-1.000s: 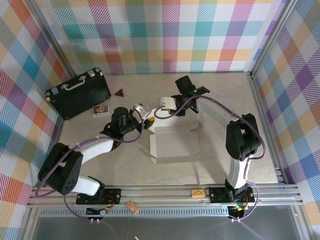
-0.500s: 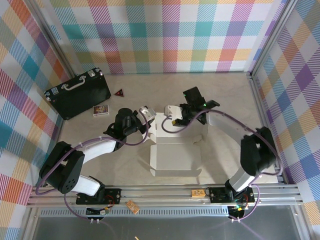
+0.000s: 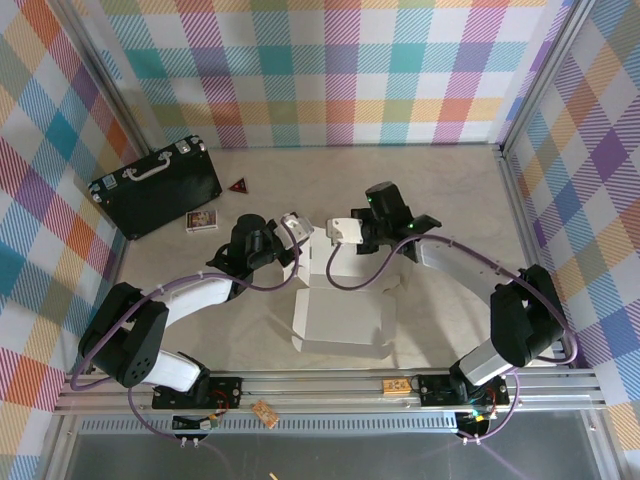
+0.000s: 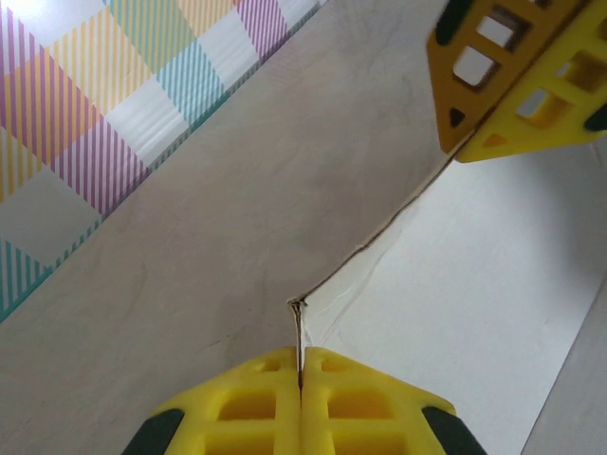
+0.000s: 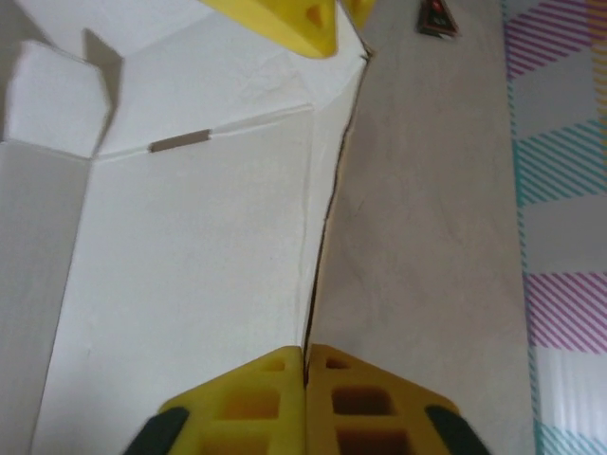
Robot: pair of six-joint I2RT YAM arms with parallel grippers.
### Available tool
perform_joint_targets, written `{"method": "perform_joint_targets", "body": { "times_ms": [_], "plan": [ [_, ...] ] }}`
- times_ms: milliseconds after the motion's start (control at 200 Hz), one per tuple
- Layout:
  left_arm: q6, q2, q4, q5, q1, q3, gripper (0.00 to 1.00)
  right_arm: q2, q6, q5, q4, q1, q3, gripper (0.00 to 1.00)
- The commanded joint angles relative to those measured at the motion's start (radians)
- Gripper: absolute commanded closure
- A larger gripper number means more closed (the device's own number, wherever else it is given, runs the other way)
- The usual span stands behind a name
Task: Fold the paper box
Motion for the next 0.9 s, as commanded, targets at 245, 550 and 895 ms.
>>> {"method": "perform_joint_targets", "body": {
  "times_ms": [245,550,895],
  "plan": [
    [-0.447,-0.337,0.163,-0.135,0.038,-0.173,0.2,-0.085,-0.094,0.243,0.465,0.099,-0.278,1.0],
    [-0.878,-0.576,-0.293,-0.195,0.121,-0.254,0.09,-0.019,-0.174,0.41,0.836,0.149,-0.382,1.0],
    [-0.765,-0.279,-0.046,-0.089,0.25,-0.182,0.17,0.13,-0.304,0.384,1.088,0.123,-0.326,1.0]
  ]
}}
